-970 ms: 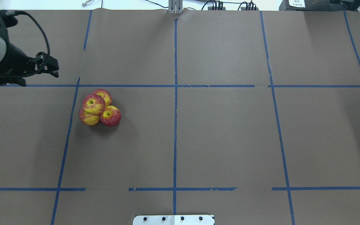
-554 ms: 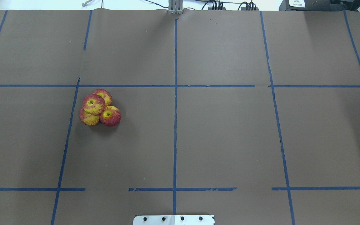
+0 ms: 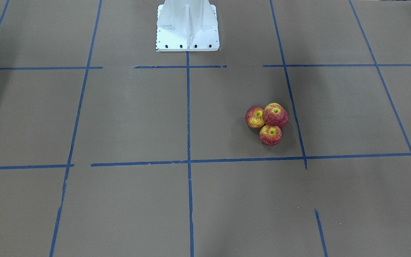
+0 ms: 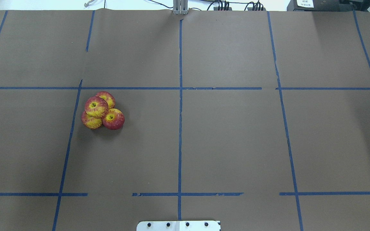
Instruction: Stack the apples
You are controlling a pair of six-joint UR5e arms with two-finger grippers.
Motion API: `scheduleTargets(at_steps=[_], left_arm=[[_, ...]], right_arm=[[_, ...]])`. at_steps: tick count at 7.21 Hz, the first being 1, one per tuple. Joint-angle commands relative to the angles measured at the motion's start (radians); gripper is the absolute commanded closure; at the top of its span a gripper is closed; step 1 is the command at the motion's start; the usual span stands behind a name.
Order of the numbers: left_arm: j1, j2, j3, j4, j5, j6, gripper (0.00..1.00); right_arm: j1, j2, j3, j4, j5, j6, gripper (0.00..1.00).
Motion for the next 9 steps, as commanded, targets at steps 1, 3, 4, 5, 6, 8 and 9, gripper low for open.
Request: scheduleTargets(at_steps=[1, 3, 4, 5, 6, 8, 9], left_arm=[[-0.020, 0.035, -0.005, -0.001, -0.016, 0.029, 0.00], [-0.017, 0.038, 0.015, 0.002, -0.060, 0.030, 0.00], [-0.017, 0.041, 0.024, 0.004, -0.109, 0.029, 0.00], [-0.017, 0.047, 0.022, 0.002, -0.101, 0.027, 0.00], [-0.017, 0.050, 0.025, 0.002, -0.096, 0.027, 0.00], [-0.015, 0.050, 0.018, -0.002, -0.094, -0.104, 0.00], [-0.017, 0.052, 0.010, -0.004, -0.093, -0.105, 0.00]], right_arm=[[0.000, 0.000, 0.000, 0.000, 0.000, 0.000, 0.00], [0.000, 0.000, 0.000, 0.000, 0.000, 0.000, 0.00], [0.000, 0.000, 0.000, 0.000, 0.000, 0.000, 0.00], [0.000, 0.000, 0.000, 0.000, 0.000, 0.000, 0.00], [0.000, 0.000, 0.000, 0.000, 0.000, 0.000, 0.00], [0.000, 0.000, 0.000, 0.000, 0.000, 0.000, 0.00], [0.000, 0.000, 0.000, 0.000, 0.001, 0.000, 0.00]])
